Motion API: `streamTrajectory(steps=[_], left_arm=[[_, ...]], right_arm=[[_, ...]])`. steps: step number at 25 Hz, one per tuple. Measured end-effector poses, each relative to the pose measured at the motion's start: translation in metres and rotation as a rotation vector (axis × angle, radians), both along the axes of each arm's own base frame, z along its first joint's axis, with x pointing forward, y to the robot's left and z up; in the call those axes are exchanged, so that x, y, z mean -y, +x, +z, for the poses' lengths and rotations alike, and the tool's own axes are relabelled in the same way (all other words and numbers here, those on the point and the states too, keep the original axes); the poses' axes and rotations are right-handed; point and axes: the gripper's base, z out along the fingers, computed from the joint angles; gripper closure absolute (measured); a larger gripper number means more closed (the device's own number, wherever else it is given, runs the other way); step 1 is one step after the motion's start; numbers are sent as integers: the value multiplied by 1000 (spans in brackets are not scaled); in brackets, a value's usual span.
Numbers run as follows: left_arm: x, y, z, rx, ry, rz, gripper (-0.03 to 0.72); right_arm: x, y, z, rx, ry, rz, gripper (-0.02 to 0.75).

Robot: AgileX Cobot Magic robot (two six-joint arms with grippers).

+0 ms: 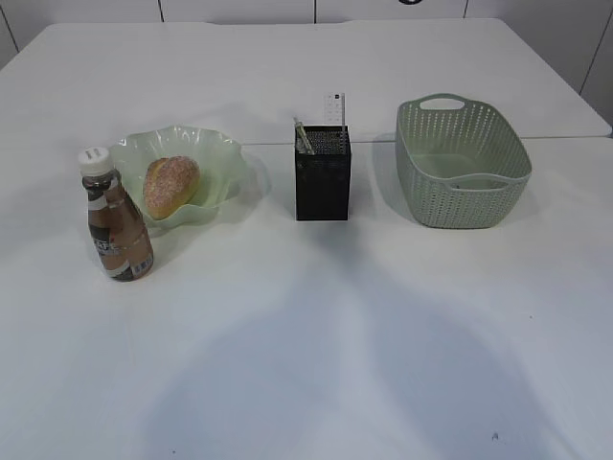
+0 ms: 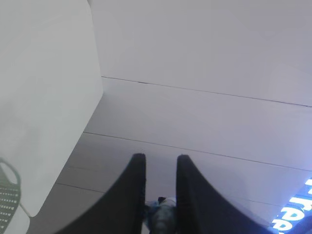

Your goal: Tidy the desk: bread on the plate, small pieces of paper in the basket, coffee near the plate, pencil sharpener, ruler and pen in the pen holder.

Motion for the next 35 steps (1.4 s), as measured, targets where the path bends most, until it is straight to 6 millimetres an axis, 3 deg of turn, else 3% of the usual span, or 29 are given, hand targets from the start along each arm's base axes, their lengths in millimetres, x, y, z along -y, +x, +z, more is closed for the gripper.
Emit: streamTrajectory(steps=[24,28,30,33,35], left_arm=[[-1,0,1,-1,-12,1,589],[0,0,1,0,-10,-3,594],[0,0,1,3,-3,-4,594],[0,0,1,6,2,-8,594],[0,0,1,6,2,-8,594]], right_arm=[[-1,0,-1,-35,84,2,634],[-1,1,-2,-34,76,3,500],[-1,1,-2,-33,74,3,360],[-2,0,-2,-29,65,5,239],[-2,0,-1,-26,62,5,220]])
